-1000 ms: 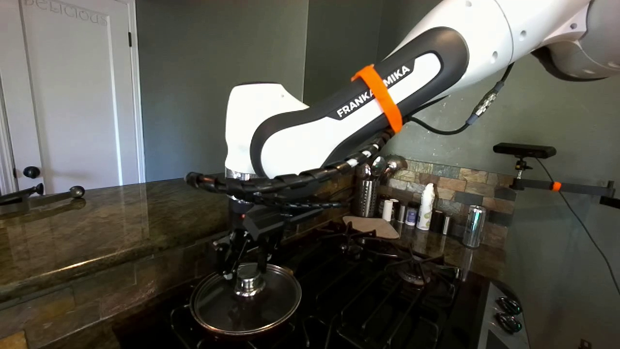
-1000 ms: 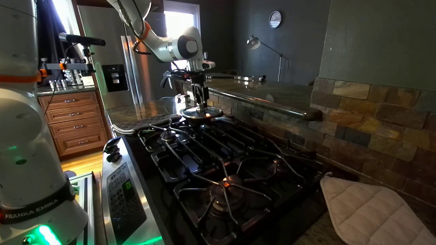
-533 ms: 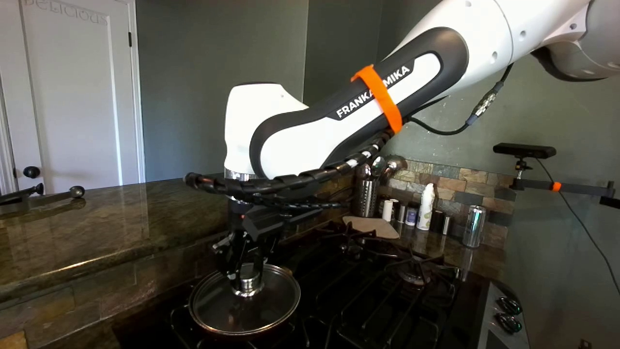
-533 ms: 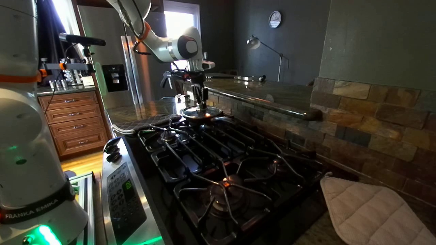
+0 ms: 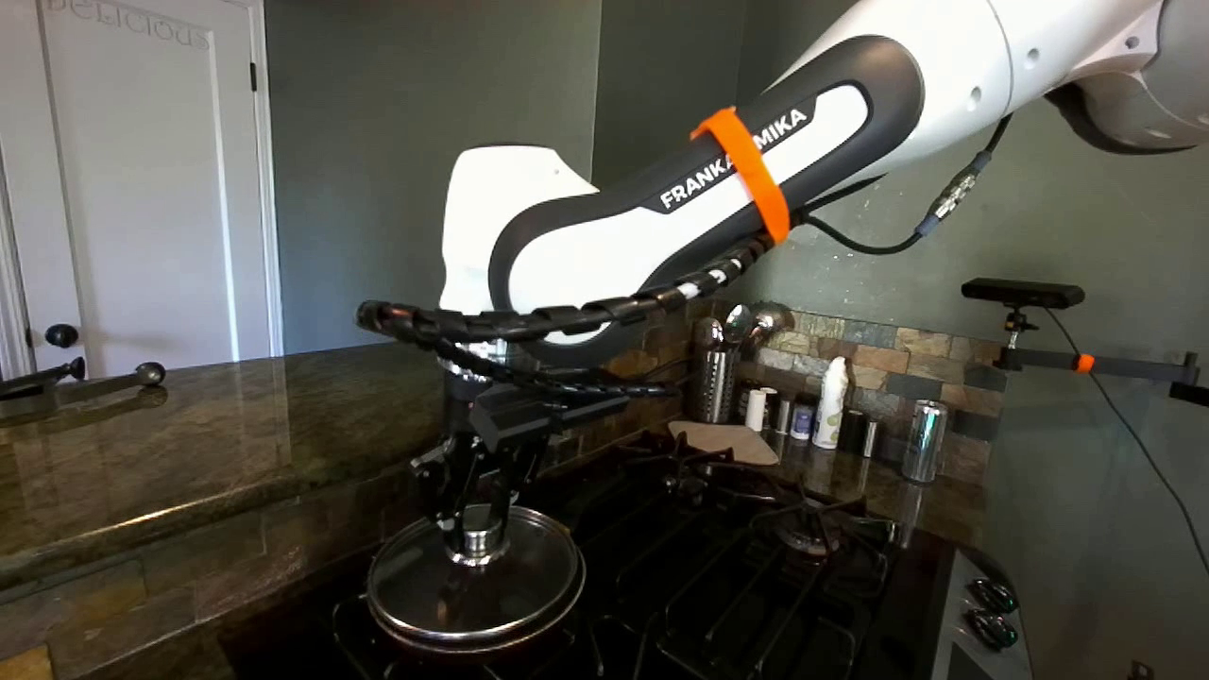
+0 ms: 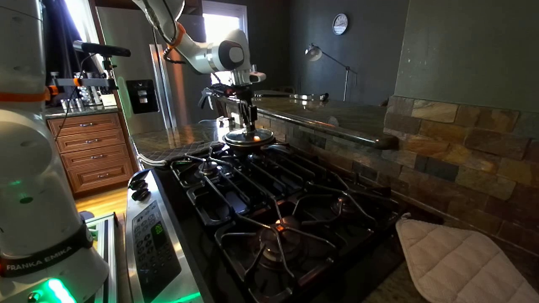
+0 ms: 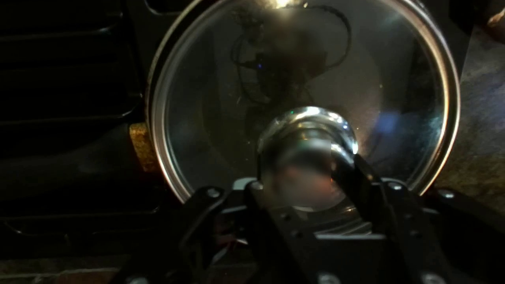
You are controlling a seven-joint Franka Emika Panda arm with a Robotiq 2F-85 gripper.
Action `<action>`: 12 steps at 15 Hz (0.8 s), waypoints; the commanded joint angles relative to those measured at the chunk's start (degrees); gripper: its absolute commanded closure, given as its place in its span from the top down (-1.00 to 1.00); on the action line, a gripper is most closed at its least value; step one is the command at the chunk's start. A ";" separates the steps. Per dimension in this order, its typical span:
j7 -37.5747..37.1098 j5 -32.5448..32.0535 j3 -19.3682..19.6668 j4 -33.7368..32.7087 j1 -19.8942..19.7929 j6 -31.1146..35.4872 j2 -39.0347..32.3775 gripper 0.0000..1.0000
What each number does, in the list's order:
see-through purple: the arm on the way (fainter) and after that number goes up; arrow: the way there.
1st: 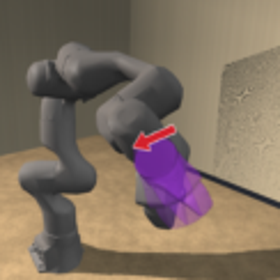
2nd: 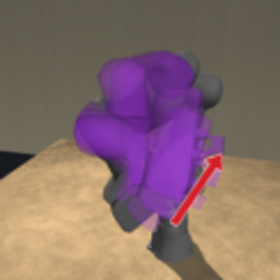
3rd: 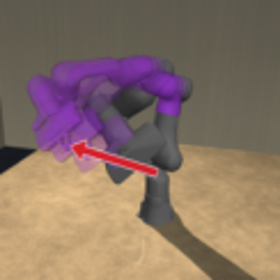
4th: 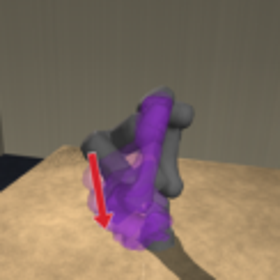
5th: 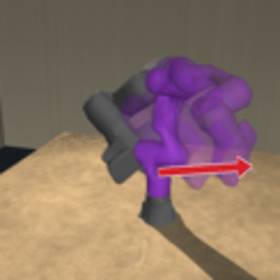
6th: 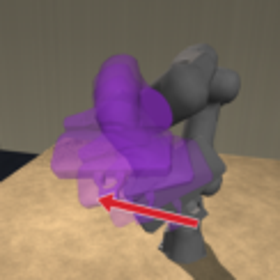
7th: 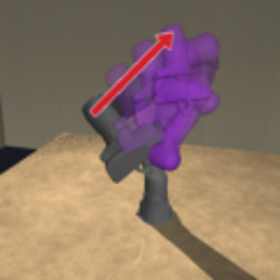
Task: Remove the glass lid from the pan then move the pan to the back left side of the stove.
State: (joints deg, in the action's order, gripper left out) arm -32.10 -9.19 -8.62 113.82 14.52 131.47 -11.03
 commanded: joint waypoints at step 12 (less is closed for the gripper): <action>-13.58 -0.34 -0.73 11.69 -1.50 0.51 16.43 -0.52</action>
State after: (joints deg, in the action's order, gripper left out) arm -42.57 -9.30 -8.72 119.93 14.26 131.52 -0.66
